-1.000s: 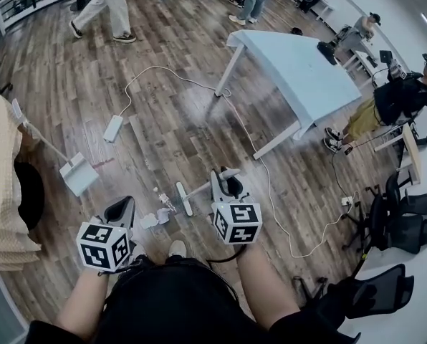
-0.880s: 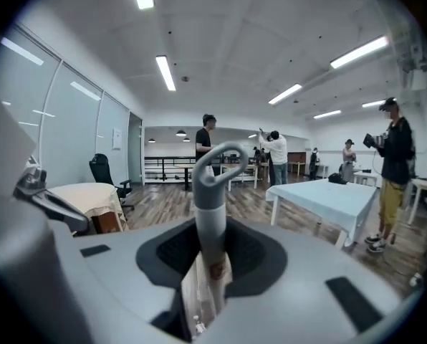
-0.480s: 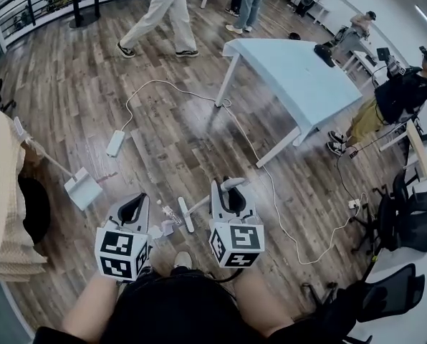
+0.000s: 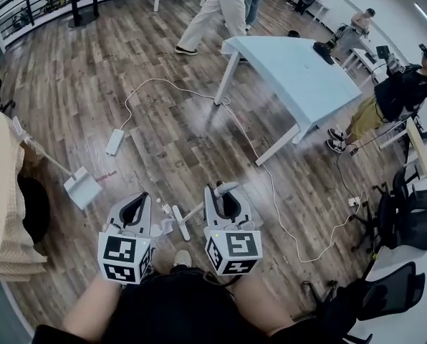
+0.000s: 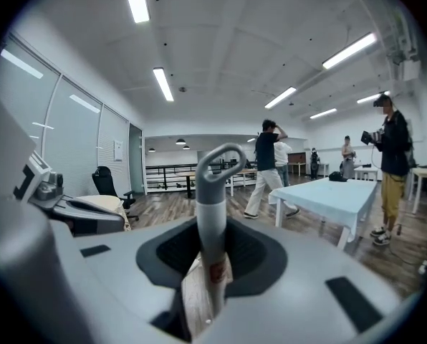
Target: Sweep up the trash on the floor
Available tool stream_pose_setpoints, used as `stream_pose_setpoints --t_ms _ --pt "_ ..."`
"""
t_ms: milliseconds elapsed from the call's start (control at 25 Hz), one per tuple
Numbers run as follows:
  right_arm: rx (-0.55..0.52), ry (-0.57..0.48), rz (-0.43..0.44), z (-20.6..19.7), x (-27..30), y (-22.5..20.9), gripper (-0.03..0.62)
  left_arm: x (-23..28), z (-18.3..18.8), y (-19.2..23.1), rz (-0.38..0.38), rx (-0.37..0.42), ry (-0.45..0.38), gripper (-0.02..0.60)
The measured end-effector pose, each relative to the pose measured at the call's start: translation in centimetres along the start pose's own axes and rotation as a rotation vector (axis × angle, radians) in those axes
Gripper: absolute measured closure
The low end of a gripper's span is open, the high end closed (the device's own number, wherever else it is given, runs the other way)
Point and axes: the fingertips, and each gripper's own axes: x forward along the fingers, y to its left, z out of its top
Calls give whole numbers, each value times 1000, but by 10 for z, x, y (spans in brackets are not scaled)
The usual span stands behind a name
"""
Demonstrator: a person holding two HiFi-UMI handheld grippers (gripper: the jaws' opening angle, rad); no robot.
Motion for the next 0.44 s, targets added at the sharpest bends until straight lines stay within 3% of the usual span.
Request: stream_pose_setpoints --t_ms 440 --pt "-17 19 11 -4 4 10 491 -7 19 6 2 -40 -76 588"
